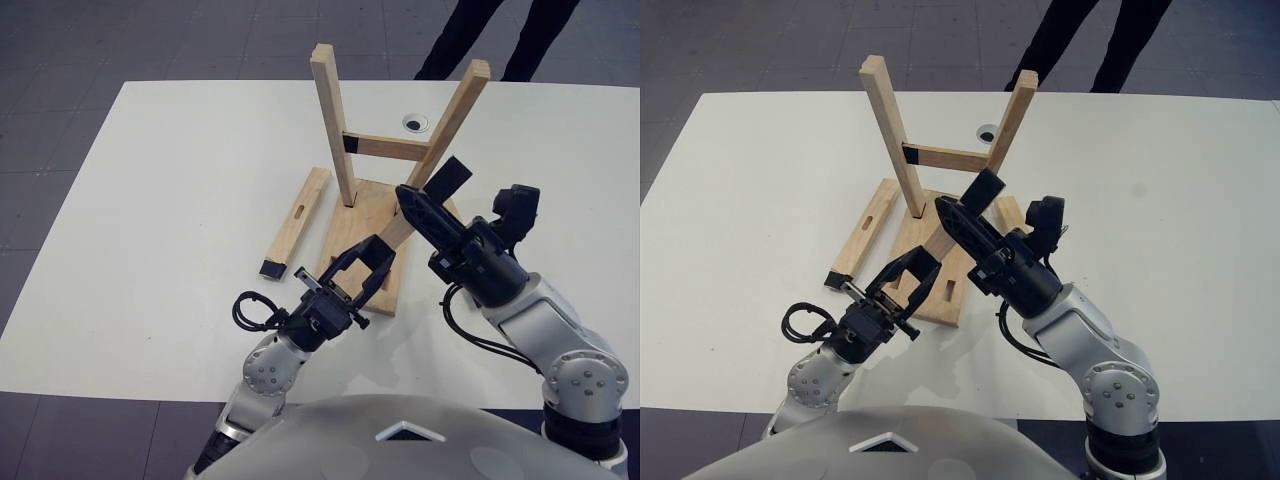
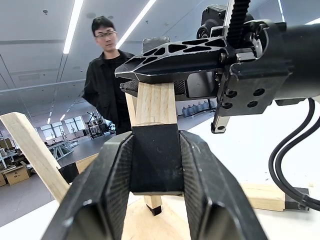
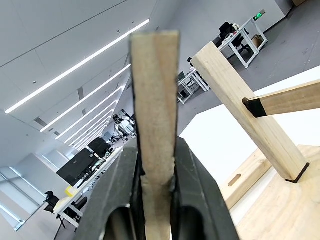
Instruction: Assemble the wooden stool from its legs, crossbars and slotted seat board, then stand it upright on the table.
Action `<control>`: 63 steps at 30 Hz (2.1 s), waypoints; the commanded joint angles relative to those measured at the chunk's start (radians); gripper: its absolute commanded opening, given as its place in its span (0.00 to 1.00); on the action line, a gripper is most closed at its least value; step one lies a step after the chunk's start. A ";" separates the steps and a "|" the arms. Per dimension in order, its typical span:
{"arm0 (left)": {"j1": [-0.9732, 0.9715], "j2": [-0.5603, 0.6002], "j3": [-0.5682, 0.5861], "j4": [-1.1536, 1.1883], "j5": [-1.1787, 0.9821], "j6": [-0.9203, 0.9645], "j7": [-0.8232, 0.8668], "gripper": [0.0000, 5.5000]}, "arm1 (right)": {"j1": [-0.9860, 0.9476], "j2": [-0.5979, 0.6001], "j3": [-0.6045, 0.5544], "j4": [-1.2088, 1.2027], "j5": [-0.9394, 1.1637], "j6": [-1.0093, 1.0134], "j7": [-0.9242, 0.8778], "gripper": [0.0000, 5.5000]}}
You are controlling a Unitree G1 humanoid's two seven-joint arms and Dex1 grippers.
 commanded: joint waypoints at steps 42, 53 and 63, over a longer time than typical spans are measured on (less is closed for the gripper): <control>-0.013 0.052 0.118 0.029 0.060 0.123 0.068 0.55 | -0.023 -0.192 -0.176 0.239 -0.773 -0.128 0.196 0.07; -0.005 0.040 0.119 0.033 0.106 0.117 0.097 0.55 | -0.130 -0.060 -0.175 0.352 -0.794 -0.089 0.145 0.07; 0.000 0.033 0.119 0.029 0.108 0.124 0.100 0.55 | -0.150 -0.014 -0.137 0.418 -0.844 -0.099 0.156 0.07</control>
